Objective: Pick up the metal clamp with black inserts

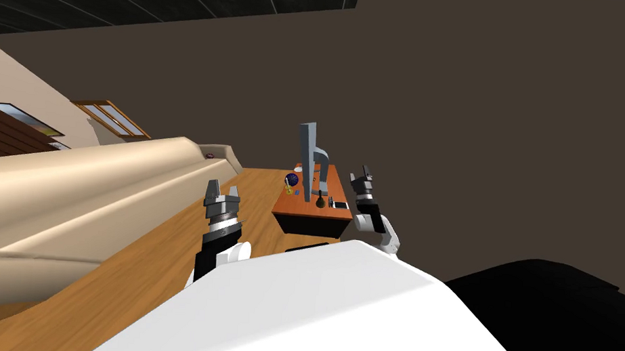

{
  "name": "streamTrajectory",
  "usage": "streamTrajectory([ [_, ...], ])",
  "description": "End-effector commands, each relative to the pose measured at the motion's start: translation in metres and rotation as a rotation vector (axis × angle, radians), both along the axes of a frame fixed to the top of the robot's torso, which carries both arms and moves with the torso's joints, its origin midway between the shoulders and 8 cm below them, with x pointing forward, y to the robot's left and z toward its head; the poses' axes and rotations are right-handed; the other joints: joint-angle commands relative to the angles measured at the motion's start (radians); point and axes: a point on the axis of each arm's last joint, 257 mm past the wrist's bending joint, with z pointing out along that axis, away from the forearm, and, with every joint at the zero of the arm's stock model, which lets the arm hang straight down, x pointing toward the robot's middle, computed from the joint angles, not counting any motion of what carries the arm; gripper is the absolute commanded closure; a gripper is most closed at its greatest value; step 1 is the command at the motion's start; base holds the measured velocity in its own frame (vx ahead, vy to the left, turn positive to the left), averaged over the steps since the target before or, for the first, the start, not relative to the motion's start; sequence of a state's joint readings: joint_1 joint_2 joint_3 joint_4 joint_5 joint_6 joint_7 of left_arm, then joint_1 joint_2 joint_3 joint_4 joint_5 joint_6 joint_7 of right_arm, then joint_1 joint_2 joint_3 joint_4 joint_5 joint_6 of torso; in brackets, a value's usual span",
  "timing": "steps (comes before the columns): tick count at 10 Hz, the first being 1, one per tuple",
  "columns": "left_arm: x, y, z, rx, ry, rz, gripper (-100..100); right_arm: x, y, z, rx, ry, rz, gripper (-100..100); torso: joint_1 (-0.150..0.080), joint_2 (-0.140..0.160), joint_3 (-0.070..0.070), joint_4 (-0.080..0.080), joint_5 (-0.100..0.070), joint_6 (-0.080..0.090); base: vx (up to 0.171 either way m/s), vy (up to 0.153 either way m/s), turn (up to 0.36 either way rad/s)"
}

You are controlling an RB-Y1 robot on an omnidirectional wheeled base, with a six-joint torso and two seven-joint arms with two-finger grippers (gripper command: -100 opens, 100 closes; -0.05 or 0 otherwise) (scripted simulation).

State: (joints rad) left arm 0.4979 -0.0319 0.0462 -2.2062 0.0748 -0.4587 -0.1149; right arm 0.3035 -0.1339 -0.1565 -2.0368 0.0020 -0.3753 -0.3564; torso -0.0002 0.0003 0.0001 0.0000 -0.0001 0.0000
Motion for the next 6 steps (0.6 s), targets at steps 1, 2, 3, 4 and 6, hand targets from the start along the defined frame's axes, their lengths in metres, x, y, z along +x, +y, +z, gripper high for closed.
streamTrajectory([
  [1, 0.000, 0.000, 0.000, 0.000, 0.000, 0.000, 0, 0.010, -0.008, -0.008, 0.021, 0.028, 0.002, -100, 0.000, 0.000, 0.000, 0.000, 0.000, 0.000, -0.006, 0.000, 0.015],
  [2, 0.000, 0.000, 0.000, 0.000, 0.000, 0.000, 0, 0.024, -0.017, -0.018, 0.059, 0.064, 0.008, -100, 0.000, 0.000, 0.000, 0.000, 0.000, 0.000, -0.007, 0.003, 0.033],
  [3, 0.000, 0.000, 0.000, 0.000, 0.000, 0.000, 0, 0.025, -0.018, -0.022, 0.061, 0.074, 0.006, -100, 0.000, 0.000, 0.000, 0.000, 0.000, 0.000, -0.005, 0.001, 0.022],
  [4, 0.000, 0.000, 0.000, 0.000, 0.000, 0.000, 0, 0.037, -0.026, -0.029, 0.103, 0.104, 0.012, -100, 0.000, 0.000, 0.000, 0.000, 0.000, 0.000, -0.006, 0.002, 0.035],
  [6, 0.000, 0.000, 0.000, 0.000, 0.000, 0.000, 0, 0.053, -0.036, -0.047, 0.156, 0.157, 0.012, -100, 0.000, 0.000, 0.000, 0.000, 0.000, 0.000, -0.004, 0.003, 0.026],
])
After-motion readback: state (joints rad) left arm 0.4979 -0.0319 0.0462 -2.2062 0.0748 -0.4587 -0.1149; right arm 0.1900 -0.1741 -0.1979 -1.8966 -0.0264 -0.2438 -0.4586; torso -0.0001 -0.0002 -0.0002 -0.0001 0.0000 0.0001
